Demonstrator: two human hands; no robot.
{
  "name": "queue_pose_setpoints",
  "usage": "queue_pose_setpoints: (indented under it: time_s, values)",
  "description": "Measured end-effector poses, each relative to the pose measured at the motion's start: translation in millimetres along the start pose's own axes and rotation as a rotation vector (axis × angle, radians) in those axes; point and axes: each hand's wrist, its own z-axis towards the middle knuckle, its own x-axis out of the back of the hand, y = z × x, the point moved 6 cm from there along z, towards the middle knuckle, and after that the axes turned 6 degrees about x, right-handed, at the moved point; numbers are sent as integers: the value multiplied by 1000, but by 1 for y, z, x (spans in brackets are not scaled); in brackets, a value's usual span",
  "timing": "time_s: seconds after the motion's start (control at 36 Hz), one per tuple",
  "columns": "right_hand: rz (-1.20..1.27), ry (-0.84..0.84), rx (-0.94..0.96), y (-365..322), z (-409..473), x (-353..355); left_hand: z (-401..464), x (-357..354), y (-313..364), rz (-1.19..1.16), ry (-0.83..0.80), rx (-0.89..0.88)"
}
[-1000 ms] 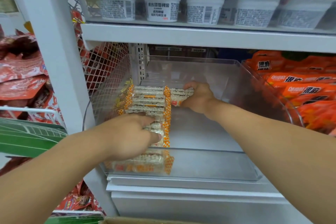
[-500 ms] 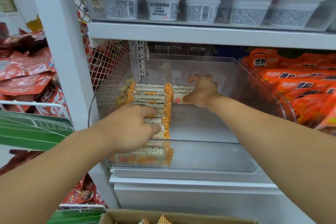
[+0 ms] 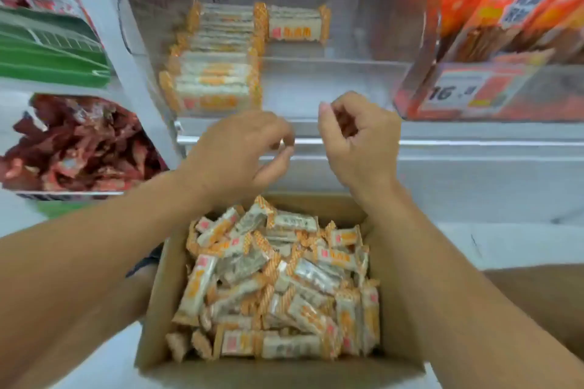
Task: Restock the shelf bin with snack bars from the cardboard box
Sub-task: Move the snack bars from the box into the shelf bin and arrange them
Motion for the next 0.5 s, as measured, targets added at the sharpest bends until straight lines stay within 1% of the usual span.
queue_pose_setpoints:
  time_s: [0.03,0.06,0.08,0.11,0.14,0.17,0.19,0.25,0.28,0.33,0.39,0.44,0.5]
  values:
    - [-22,-122,-99,18,-32,-17,-17,-34,-2,67,-195,71]
    - [-64,-311,-200,38,-66,-36,-39,-67,-8,145,-394,171]
    - [-137,-538,-292,57,-103,-50,-64,-95,-13,205,-576,271]
    - [-223,-751,-377,74,-139,-56,-88,-119,-14,214,-708,355]
    - [-311,-901,-454,87,-171,-54,-110,-136,-13,190,-777,435]
    - [-381,-988,-527,99,-197,-46,-129,-148,-10,160,-808,508]
    - [-414,-1020,-590,107,-216,-37,-145,-158,-6,149,-830,556]
    - [-451,-1056,-663,113,-237,-23,-163,-170,5,203,-850,536]
    - [-480,-1103,-655,111,-241,-21,-167,-173,8,245,-848,509]
    - [-541,-1234,-603,108,-244,-24,-167,-171,11,287,-819,527]
    - [-497,-1378,-649,103,-245,-31,-163,-168,6,313,-792,559]
    - [-429,-1512,-716,98,-247,-36,-161,-165,-4,313,-819,594]
    - [-445,-1645,-678,95,-249,-37,-166,-162,-11,287,-873,625]
